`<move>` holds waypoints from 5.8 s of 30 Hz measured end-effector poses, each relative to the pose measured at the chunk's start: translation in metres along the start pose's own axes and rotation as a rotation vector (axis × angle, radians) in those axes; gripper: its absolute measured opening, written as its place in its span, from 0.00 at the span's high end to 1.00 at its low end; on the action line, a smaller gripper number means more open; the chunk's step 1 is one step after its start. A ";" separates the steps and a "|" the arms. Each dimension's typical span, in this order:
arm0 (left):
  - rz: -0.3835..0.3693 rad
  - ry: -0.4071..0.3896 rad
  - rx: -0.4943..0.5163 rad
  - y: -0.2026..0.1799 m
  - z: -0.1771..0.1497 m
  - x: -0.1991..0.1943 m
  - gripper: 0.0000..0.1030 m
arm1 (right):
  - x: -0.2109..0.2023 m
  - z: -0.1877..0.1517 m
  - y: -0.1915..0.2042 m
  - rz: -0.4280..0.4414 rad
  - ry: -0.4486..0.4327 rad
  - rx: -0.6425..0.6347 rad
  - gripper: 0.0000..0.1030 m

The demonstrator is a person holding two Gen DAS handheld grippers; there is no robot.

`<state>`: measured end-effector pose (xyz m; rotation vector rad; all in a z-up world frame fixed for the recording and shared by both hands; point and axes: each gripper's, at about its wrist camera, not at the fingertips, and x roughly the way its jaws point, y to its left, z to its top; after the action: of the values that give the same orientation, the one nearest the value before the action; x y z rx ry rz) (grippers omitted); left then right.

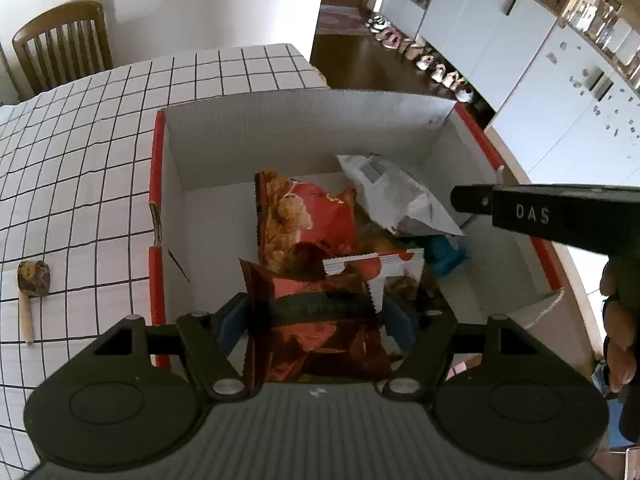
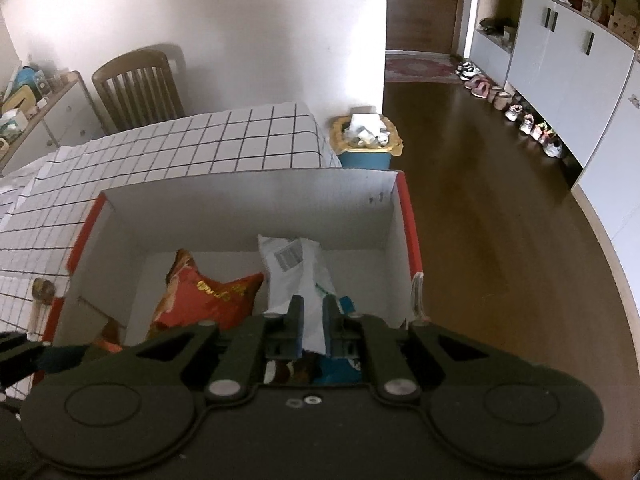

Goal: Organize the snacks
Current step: 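Open the left tool to drop the orange bag while the right tool releases the white packet, then move both tools back from the box toward the brown cake and white stick, then grasp the small brown square cake with the left tool while the right tool grasps the white stick snack, then carry the brown cake and white stick snack over the red box with both tools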

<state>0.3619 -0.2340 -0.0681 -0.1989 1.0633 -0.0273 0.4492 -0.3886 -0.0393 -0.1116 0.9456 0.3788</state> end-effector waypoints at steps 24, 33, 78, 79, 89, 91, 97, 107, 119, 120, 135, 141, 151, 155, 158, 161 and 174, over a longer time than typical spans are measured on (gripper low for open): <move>-0.069 -0.183 -0.015 0.028 -0.022 -0.098 0.25 | -0.088 -0.024 0.019 0.099 -0.136 -0.009 0.51; -0.071 -0.226 -0.022 0.062 -0.033 -0.128 0.22 | -0.112 -0.035 0.042 0.136 -0.189 -0.011 0.27; 0.007 -0.200 -0.122 0.307 -0.022 -0.102 0.00 | -0.039 -0.061 0.288 0.172 -0.136 -0.129 0.06; 0.005 -0.191 -0.114 0.307 -0.020 -0.098 0.00 | -0.032 -0.062 0.292 0.172 -0.126 -0.131 0.07; -0.006 -0.090 0.007 0.292 0.010 -0.058 0.00 | 0.022 -0.069 0.322 0.158 -0.063 -0.163 0.26; 0.000 -0.064 0.028 0.289 0.017 -0.047 0.01 | 0.031 -0.070 0.328 0.160 -0.055 -0.172 0.30; -0.023 0.025 0.055 0.284 0.032 -0.018 0.17 | 0.054 -0.071 0.343 0.152 -0.043 -0.218 0.41; -0.014 0.142 0.127 0.267 0.026 0.018 0.46 | 0.082 -0.072 0.361 0.135 -0.052 -0.267 0.61; -0.017 0.194 0.085 0.273 0.027 0.036 0.69 | 0.096 -0.077 0.372 0.135 -0.041 -0.303 0.76; -0.017 0.198 0.081 0.274 0.026 0.038 0.69 | 0.096 -0.077 0.371 0.135 -0.039 -0.302 0.77; -0.048 0.157 0.015 0.283 0.028 0.021 0.72 | 0.086 -0.076 0.362 0.121 -0.028 -0.295 0.90; -0.065 0.128 -0.012 0.286 0.031 0.006 0.72 | 0.071 -0.081 0.351 0.117 -0.030 -0.270 0.90; -0.091 0.085 0.002 0.270 0.025 -0.025 0.71 | 0.032 -0.088 0.319 0.121 -0.036 -0.215 0.91; -0.113 0.065 0.014 0.258 0.019 -0.040 0.71 | 0.007 -0.090 0.301 0.128 -0.048 -0.176 0.91; -0.128 0.048 0.025 0.249 0.014 -0.051 0.71 | -0.011 -0.090 0.286 0.135 -0.066 -0.149 0.91; -0.146 0.030 0.039 0.237 0.008 -0.065 0.71 | -0.031 -0.088 0.271 0.134 -0.085 -0.125 0.91; -0.177 -0.023 0.075 0.177 -0.005 -0.102 0.71 | -0.084 -0.083 0.202 0.103 -0.191 -0.070 0.91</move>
<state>0.2946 -0.0488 -0.0138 -0.2244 1.0170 -0.2238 0.2675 -0.2445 -0.0060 -0.0887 0.7512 0.5086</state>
